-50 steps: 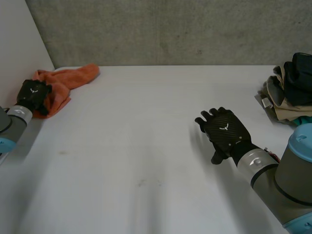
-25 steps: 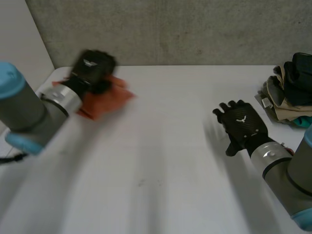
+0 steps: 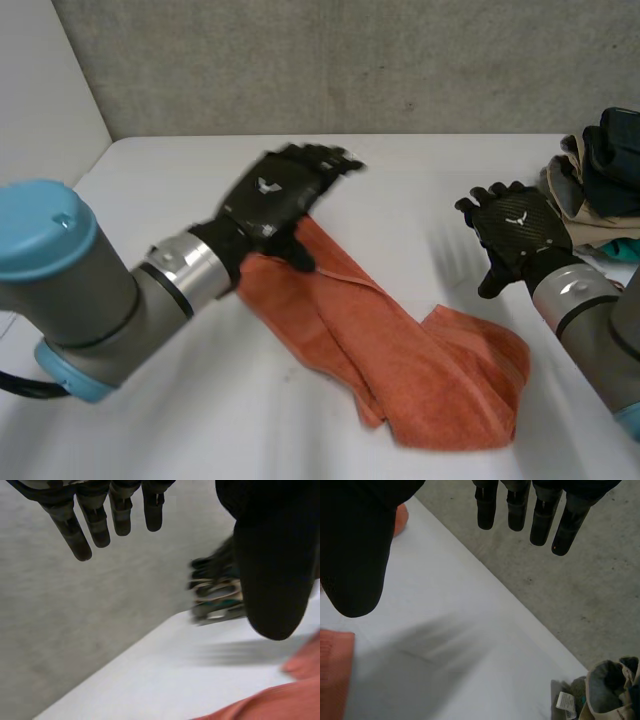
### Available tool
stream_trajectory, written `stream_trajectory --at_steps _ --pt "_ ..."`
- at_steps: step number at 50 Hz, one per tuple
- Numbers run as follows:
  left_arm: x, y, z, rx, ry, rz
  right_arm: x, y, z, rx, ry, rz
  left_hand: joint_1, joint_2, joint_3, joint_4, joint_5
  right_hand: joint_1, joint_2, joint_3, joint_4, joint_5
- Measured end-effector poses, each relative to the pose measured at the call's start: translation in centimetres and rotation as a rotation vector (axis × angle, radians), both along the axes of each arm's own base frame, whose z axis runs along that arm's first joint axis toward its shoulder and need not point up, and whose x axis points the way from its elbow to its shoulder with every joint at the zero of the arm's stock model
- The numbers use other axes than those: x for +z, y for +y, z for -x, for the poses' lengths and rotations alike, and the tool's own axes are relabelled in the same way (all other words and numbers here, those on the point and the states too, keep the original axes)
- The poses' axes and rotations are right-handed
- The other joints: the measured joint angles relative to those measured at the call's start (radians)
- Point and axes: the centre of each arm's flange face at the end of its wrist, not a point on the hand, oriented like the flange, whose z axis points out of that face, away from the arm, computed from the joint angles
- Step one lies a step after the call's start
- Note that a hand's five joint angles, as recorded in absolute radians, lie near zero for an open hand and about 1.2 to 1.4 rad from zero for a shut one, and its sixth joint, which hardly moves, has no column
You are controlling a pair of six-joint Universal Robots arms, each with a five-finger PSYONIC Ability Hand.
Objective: Fold the laundry.
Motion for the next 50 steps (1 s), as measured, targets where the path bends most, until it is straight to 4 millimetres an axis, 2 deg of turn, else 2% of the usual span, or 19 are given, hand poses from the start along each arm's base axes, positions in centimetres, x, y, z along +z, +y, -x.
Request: stream_trajectory --at_steps 7,13,19,26,31,41,49,50 --pt "-0.3 -2.8 -1.2 0.103 -0.023 0.006 1.7 1.7 0.3 0.016 0.022 -0.159 0.004 0.002 0.000 0.000 0.000 0.000 0.000 0.000 0.000 0.000" --pt "-3.0 -6.4 -2.5 0.161 -0.186 0.033 2.0 4.2 0.8 0.032 0.077 -0.377 0.016 0.024 0.015 0.013 0.003 0.000 0.000 0.000 0.000 0.000" --pt "-5.8 -8.4 -2.7 0.135 -0.349 0.062 1.0 5.5 1.1 0.041 0.106 -0.467 0.058 0.056 0.047 0.054 0.039 0.000 0.000 0.000 0.000 0.000" --pt "-8.6 -9.9 -1.6 0.080 -0.428 0.082 -1.0 6.7 1.4 0.046 0.143 -0.487 0.062 0.058 0.049 0.055 0.042 0.000 0.000 0.000 0.000 0.000" --pt "-9.6 -10.7 -0.1 0.056 -0.416 0.102 -2.0 7.0 1.5 0.046 0.150 -0.463 0.153 0.145 0.138 0.145 0.129 0.000 0.000 0.000 0.000 0.000" --pt "-11.0 -11.2 2.7 0.014 -0.392 0.135 -2.9 7.6 1.5 0.048 0.154 -0.453 0.172 0.175 0.166 0.173 0.159 0.000 0.000 0.000 0.000 0.000" --pt "-11.9 -11.9 4.3 -0.004 -0.379 0.165 -3.2 7.7 1.5 0.046 0.155 -0.457 0.360 0.344 0.332 0.339 0.321 0.000 0.000 0.000 0.000 0.000" --pt "-12.0 -12.0 4.4 -0.004 -0.378 0.167 -3.2 7.8 1.5 0.046 0.156 -0.458 0.478 0.450 0.442 0.449 0.424 0.000 0.000 0.000 0.000 0.000"
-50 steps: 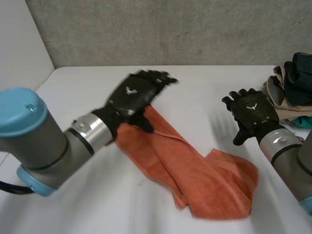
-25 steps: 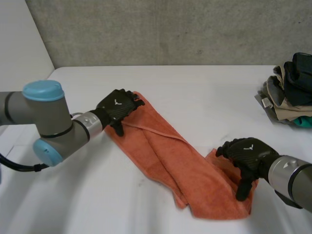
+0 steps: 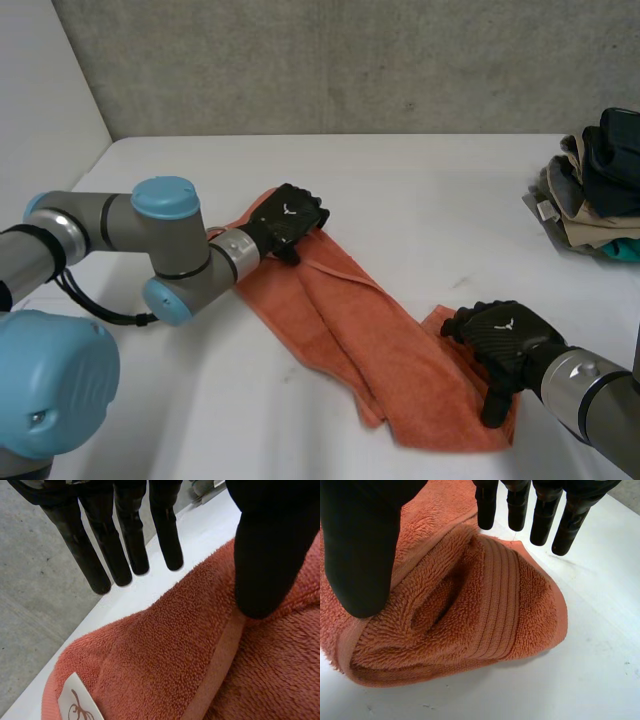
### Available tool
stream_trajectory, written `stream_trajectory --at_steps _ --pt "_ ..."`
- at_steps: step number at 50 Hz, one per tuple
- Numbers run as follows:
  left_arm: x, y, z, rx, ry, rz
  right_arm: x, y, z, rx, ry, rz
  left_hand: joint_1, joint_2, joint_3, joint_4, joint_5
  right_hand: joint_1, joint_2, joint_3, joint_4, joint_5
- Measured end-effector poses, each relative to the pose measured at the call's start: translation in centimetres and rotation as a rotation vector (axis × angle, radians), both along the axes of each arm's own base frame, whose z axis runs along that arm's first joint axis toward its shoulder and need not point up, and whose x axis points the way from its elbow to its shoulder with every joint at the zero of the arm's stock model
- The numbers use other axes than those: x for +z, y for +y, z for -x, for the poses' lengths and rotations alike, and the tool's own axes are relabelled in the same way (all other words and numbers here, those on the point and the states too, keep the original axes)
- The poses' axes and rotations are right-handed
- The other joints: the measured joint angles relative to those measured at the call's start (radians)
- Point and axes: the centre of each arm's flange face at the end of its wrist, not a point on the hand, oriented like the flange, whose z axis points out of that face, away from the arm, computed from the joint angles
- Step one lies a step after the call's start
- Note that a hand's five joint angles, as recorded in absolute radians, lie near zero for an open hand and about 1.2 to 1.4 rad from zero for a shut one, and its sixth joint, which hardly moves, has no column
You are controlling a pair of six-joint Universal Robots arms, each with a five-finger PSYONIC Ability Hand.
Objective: Fold the laundry.
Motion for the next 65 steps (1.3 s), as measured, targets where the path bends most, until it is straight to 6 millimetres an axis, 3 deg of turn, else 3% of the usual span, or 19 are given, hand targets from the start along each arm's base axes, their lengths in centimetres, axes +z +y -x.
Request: stream_trajectory --at_steps 6,17,19,25,30,37,42,44,45,48,54,57,61,63,64,65 --pt "-0.4 -0.3 0.3 0.001 0.000 0.003 -0.1 0.0 0.1 -0.003 0.000 -0.004 0.177 0.193 0.192 0.190 0.184 0.000 0.000 0.000 0.000 0.000" --pt "-1.1 -0.6 0.3 0.015 -0.004 0.004 -0.1 -0.2 0.3 -0.014 0.001 -0.004 0.239 0.262 0.261 0.261 0.252 0.000 0.000 0.000 0.000 0.000" --pt "-1.1 -0.7 0.2 0.027 -0.005 0.012 -0.1 -0.3 0.4 -0.018 0.001 -0.004 0.435 0.492 0.483 0.488 0.469 0.000 0.000 0.000 0.000 0.000" --pt "0.2 -1.5 -0.1 0.105 -0.013 0.082 0.0 -0.6 0.6 -0.028 -0.006 -0.004 0.435 0.540 0.538 0.543 0.494 0.000 0.000 0.000 0.000 0.000" --pt "5.0 -1.6 -1.1 0.210 -0.003 0.206 0.3 -0.9 0.7 -0.034 -0.012 -0.007 0.438 0.541 0.538 0.543 0.497 0.000 0.000 0.000 0.000 0.000" --pt "10.3 0.7 -3.2 0.254 0.021 0.274 0.7 -1.2 0.4 -0.031 -0.015 -0.019 0.439 0.542 0.538 0.546 0.515 0.000 0.000 0.000 0.000 0.000" --pt "11.6 1.8 -4.3 0.265 0.021 0.275 0.7 -1.6 0.0 -0.021 -0.018 -0.031 0.439 0.542 0.538 0.546 0.515 0.058 0.064 0.076 0.056 0.066" --pt "12.0 2.0 -4.7 0.273 0.021 0.274 0.6 -1.8 -0.4 -0.011 -0.024 -0.031 0.439 0.542 0.538 0.546 0.515 0.298 0.359 0.354 0.330 0.327" --pt "12.0 2.0 -4.8 0.275 0.022 0.275 0.6 -1.9 -0.4 -0.008 -0.025 -0.030 0.439 0.542 0.538 0.546 0.515 0.298 0.359 0.354 0.330 0.327" --pt "12.6 1.9 -5.3 0.289 0.027 0.282 0.4 -2.2 -1.1 0.014 -0.033 -0.021 0.439 0.542 0.538 0.546 0.515 0.686 0.822 0.820 0.798 0.776" --pt "14.2 0.5 -6.2 0.330 0.054 0.335 0.5 -3.8 -2.5 0.049 -0.046 0.050 0.439 0.542 0.538 0.546 0.515 0.748 0.940 0.970 0.948 0.909" --pt "16.1 -0.7 -6.6 0.364 0.097 0.403 1.9 -5.7 -3.2 0.051 -0.061 0.147 0.439 0.542 0.541 0.547 0.515 0.748 0.940 0.973 0.950 0.910" --pt "20.6 -1.9 -7.2 0.442 0.225 0.516 6.6 -9.9 -4.0 0.008 -0.105 0.403 0.439 0.545 0.543 0.547 0.515 0.789 0.940 0.973 0.951 0.933" --pt "22.1 -1.9 -7.4 0.464 0.273 0.543 7.8 -10.6 -4.1 -0.004 -0.117 0.461 0.439 0.545 0.543 0.547 0.515 0.796 0.940 0.973 0.951 0.937" --pt "24.1 -1.7 -7.9 0.488 0.341 0.573 10.7 -12.0 -4.3 -0.033 -0.152 0.599 0.439 0.545 0.543 0.547 0.515 0.800 0.940 0.973 0.951 0.941" --pt "25.2 -1.4 -8.1 0.499 0.377 0.585 11.8 -12.3 -4.3 -0.042 -0.166 0.648 0.439 0.545 0.543 0.547 0.515 0.800 0.940 0.973 0.951 0.941"
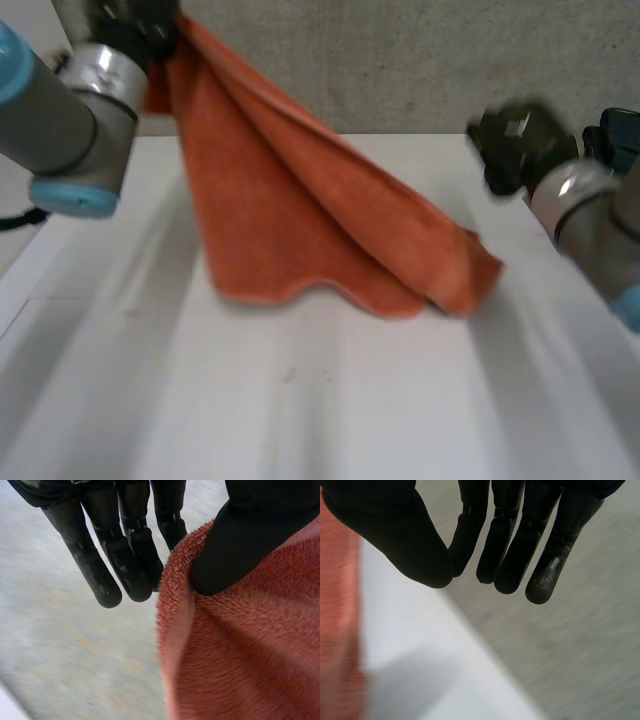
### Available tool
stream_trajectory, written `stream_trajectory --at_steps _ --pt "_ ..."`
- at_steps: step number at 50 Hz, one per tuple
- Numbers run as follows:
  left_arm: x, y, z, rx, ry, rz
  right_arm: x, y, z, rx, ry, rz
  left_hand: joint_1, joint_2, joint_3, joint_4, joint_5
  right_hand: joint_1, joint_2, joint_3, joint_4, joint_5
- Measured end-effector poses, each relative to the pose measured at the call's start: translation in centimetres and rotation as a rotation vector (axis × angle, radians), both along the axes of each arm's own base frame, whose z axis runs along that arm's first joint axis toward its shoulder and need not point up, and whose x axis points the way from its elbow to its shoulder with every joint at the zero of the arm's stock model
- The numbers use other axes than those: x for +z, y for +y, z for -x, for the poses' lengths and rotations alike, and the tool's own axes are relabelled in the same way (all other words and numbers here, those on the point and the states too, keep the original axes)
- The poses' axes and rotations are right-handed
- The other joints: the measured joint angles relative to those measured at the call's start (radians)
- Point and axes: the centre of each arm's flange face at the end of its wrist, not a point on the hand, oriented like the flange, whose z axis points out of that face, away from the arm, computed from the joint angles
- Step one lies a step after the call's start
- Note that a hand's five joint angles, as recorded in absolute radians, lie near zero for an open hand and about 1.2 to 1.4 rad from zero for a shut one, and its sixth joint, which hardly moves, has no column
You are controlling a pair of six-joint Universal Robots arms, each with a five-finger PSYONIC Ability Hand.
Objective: Fold the laundry.
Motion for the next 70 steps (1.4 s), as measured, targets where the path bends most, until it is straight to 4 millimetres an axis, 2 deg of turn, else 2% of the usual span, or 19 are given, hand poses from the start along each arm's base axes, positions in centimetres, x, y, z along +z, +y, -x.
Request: stream_trajectory --at_steps 3,8,12,16,19,21,22,27,32,37,41,44,45,51,56,59,62,69,70 --pt "3.1 1.8 -1.0 -0.009 0.100 0.043 3.4 -0.2 0.0 -0.017 -0.043 0.130 0.000 0.000 0.000 0.000 0.000 0.000 0.000 0.000 0.000 0.001" --pt "4.5 5.3 -2.3 -0.039 0.142 0.036 4.9 0.8 0.3 -0.016 -0.045 0.141 0.000 0.000 0.000 0.000 0.000 0.000 0.000 0.000 0.000 0.001" --pt "3.8 8.8 -3.2 -0.080 0.114 -0.003 3.9 2.4 0.8 0.003 -0.005 0.031 0.000 0.000 0.000 0.000 0.000 -0.001 0.000 0.000 0.000 0.001" --pt "2.3 11.5 -3.4 -0.136 0.061 -0.038 2.2 3.9 1.1 0.034 0.034 -0.111 0.000 0.000 0.000 0.000 0.000 -0.450 -0.534 -0.527 -0.528 -0.506" --pt "1.2 13.1 -3.5 -0.176 0.025 -0.055 1.0 4.5 1.1 0.051 0.043 -0.203 0.000 0.000 0.000 0.000 0.000 -0.450 -0.534 -0.527 -0.528 -0.506" --pt "0.8 13.9 -3.5 -0.196 0.008 -0.061 0.2 4.6 1.1 0.058 0.040 -0.253 0.000 0.000 0.000 0.000 0.000 -0.450 -0.534 -0.527 -0.528 -0.506" --pt "0.6 14.2 -3.5 -0.204 0.002 -0.063 -0.2 4.6 1.1 0.059 0.036 -0.274 0.000 0.000 0.000 0.000 0.000 -0.786 -0.917 -0.943 -0.941 -0.918" --pt "0.6 15.0 -3.5 -0.217 -0.008 -0.058 -1.8 3.9 0.7 0.057 -0.022 -0.359 0.000 0.000 0.000 0.000 0.000 -0.801 -0.947 -0.974 -0.954 -0.932" --pt "1.5 15.8 -3.8 -0.219 -0.003 -0.029 -4.1 2.1 -0.9 0.099 -0.201 -0.484 0.000 0.000 0.000 0.000 0.000 -0.801 -0.947 -0.974 -0.954 -0.932" --pt "3.2 17.2 -4.2 -0.221 0.011 0.024 -5.7 0.7 -5.1 0.252 -0.361 -0.500 0.000 0.000 0.000 0.003 0.000 -0.801 -0.947 -0.974 -0.954 -0.932" --pt "4.3 18.5 -4.6 -0.226 0.019 0.062 -7.0 0.6 -9.0 0.362 -0.424 -0.468 0.000 0.000 0.000 0.003 0.000 -0.801 -0.947 -0.974 -0.954 -0.932" --pt "4.6 19.0 -4.7 -0.228 0.020 0.074 -7.4 0.6 -9.9 0.385 -0.433 -0.461 0.000 0.000 0.000 0.003 0.000 -0.801 -0.947 -0.974 -0.954 -0.932" --pt "5.3 19.9 -5.0 -0.234 0.023 0.100 -8.9 0.8 -12.2 0.439 -0.446 -0.453 0.000 0.000 0.000 0.003 0.000 -0.801 -0.947 -0.974 -0.954 -0.932" --pt "6.3 21.4 -5.4 -0.245 0.025 0.138 -12.8 2.1 -15.2 0.495 -0.425 -0.495 0.000 0.000 0.000 0.004 0.000 -0.801 -0.947 -0.974 -0.954 -0.932" --pt "6.9 22.4 -5.8 -0.249 0.026 0.155 -16.0 2.5 -16.2 0.478 -0.401 -0.525 0.000 0.000 0.000 0.004 0.000 -0.613 -0.718 -0.742 -0.748 -0.732" --pt "7.1 22.8 -5.9 -0.248 0.026 0.158 -17.2 2.1 -16.2 0.420 -0.398 -0.520 0.000 0.000 0.000 0.004 0.000 -0.024 -0.034 -0.068 -0.066 -0.067" --pt "6.9 22.6 -6.0 -0.241 0.025 0.153 -16.5 1.7 -15.8 0.373 -0.401 -0.500 0.000 0.000 0.000 0.004 0.000 -0.001 0.009 -0.009 -0.009 -0.010" --pt "5.6 20.9 -5.8 -0.222 0.013 0.101 -8.6 1.3 -11.7 0.271 -0.390 -0.361 0.000 0.000 0.000 0.004 0.000 -0.068 -0.069 -0.067 -0.067 -0.063" --pt "5.4 20.6 -5.8 -0.221 0.011 0.090 -7.3 1.3 -10.5 0.253 -0.377 -0.337 0.000 0.000 0.000 0.004 0.000 -0.440 -0.436 -0.439 -0.439 -0.421"
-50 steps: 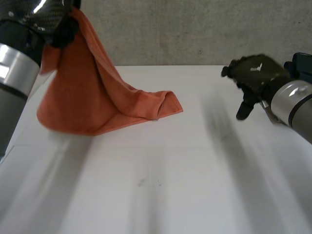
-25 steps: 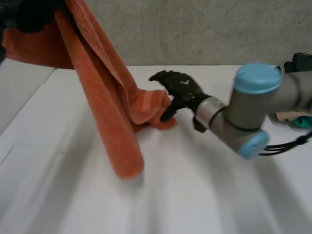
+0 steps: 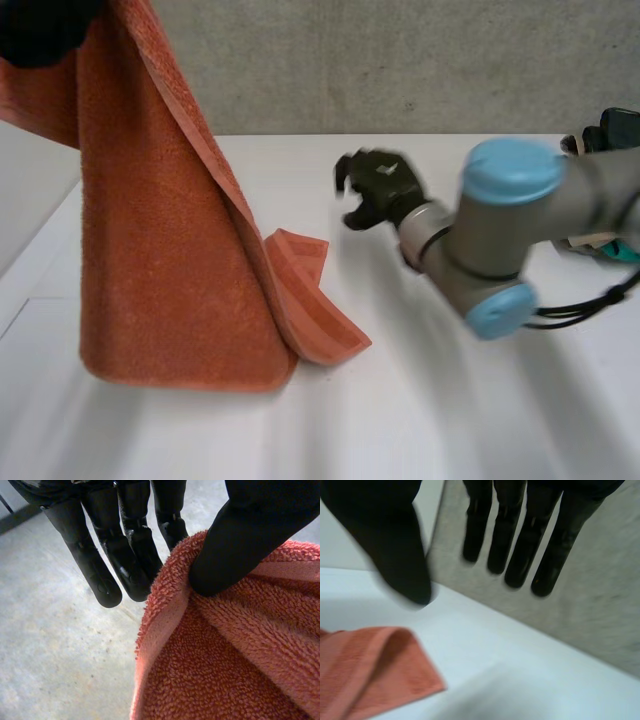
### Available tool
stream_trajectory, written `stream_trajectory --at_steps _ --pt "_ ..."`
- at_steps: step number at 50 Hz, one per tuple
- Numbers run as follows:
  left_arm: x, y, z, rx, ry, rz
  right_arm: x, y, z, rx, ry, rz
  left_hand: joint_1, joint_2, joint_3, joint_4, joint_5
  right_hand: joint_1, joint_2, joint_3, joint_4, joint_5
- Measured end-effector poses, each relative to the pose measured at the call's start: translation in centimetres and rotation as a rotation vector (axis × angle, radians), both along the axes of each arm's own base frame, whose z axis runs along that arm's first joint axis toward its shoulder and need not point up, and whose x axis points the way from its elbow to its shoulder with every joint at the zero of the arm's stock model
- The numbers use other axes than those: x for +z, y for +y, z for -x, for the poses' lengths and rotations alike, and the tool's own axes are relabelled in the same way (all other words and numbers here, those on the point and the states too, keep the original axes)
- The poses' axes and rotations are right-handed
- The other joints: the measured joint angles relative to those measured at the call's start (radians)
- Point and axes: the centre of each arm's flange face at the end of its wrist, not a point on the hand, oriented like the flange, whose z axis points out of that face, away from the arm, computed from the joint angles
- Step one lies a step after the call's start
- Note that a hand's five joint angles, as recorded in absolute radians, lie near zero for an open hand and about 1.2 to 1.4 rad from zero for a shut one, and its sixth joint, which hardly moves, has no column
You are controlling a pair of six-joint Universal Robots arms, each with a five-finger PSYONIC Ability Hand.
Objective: Fold the laundry.
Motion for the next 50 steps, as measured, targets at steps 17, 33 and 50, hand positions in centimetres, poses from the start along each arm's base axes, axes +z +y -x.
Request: stream_trajectory --at_steps 17,33,50 --pt "-0.4 -1.4 0.4 0.005 -0.001 -0.028 -3.5 6.5 8.2 -0.067 0.146 -0.417 0.000 0.000 0.000 0.000 0.000 -0.362 -0.511 -0.535 -0.517 -0.512" --pt "1.7 -0.8 0.4 -0.004 0.020 0.021 -8.6 11.4 1.3 0.133 -0.031 -0.487 0.000 0.000 0.000 0.000 0.000 -0.362 -0.511 -0.535 -0.517 -0.512" --pt "1.3 -1.0 -0.1 0.034 0.035 -0.001 -5.7 6.9 1.2 -0.027 0.008 -0.244 0.000 0.000 0.000 0.000 0.000 0.426 0.443 0.440 0.439 0.417"
